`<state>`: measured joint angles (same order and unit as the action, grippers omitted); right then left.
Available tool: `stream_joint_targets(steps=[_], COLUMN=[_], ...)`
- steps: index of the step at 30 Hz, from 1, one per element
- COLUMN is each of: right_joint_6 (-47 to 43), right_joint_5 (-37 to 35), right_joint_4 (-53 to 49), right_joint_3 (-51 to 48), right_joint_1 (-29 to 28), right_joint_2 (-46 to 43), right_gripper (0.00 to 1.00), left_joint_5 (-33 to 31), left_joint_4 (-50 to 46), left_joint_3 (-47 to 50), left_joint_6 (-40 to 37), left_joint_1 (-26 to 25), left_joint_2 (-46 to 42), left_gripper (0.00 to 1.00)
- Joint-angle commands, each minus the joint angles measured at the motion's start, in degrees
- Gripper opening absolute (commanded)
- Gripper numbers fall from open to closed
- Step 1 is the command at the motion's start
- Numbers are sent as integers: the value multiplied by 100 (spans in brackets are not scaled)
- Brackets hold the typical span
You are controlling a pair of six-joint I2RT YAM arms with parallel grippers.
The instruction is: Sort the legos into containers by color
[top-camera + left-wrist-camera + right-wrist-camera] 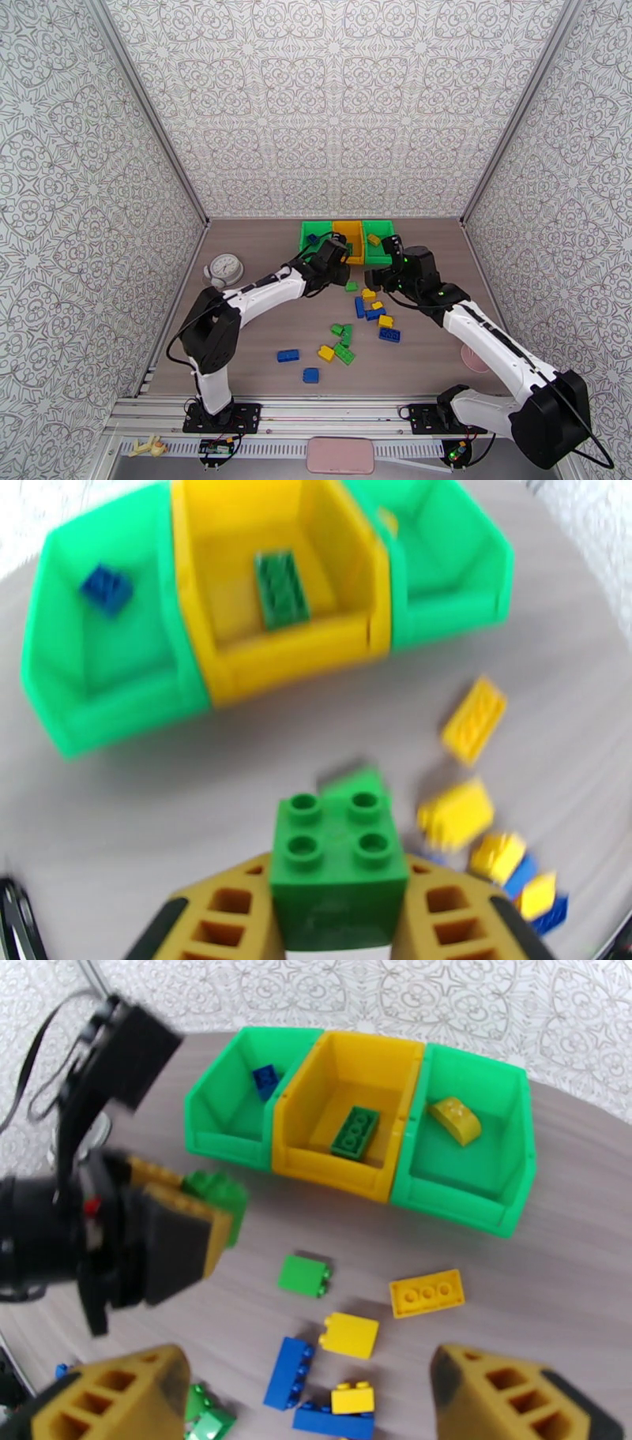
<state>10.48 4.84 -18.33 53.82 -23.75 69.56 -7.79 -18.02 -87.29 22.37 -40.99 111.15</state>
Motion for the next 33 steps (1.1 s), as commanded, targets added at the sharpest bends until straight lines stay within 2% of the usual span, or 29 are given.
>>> stream_joint_targets(steps=[1, 12, 16, 20, 24, 26, 29, 33], right_joint_6=[-59, -55, -19, 15, -11, -3, 8, -147], right_joint_5=[-71, -87, -155, -206, -253, -279, -299, -361], right_joint_4=[9, -13, -55, -141, -241, -242, -271, -431], right_joint_3=[73, 244, 234, 215, 238, 222, 173, 70], right_joint_1=[95, 264, 274, 290, 300, 301, 301, 338], right_joint_2=[18, 49, -21, -50, -30, -38, -68, -154], right_gripper=[83, 83, 83, 84, 84, 84, 84, 84], left_joint_5=[15, 183, 242, 365, 429, 464, 638, 850], left_joint_4=[423, 363, 244, 153, 154, 39, 28, 293], left_joint_3=[-712, -2987, -3676, -4091, -4121, -4092, -3810, -2912], left_joint_6=[-324, -462, -495, -642, -772, -897, -1119, -1267], left_joint_1=[214, 714, 811, 843, 852, 856, 856, 823], left_joint_2=[528, 2356, 2830, 3020, 2858, 2722, 2372, 1690], left_gripper=[21, 21, 26, 42, 59, 65, 75, 88])
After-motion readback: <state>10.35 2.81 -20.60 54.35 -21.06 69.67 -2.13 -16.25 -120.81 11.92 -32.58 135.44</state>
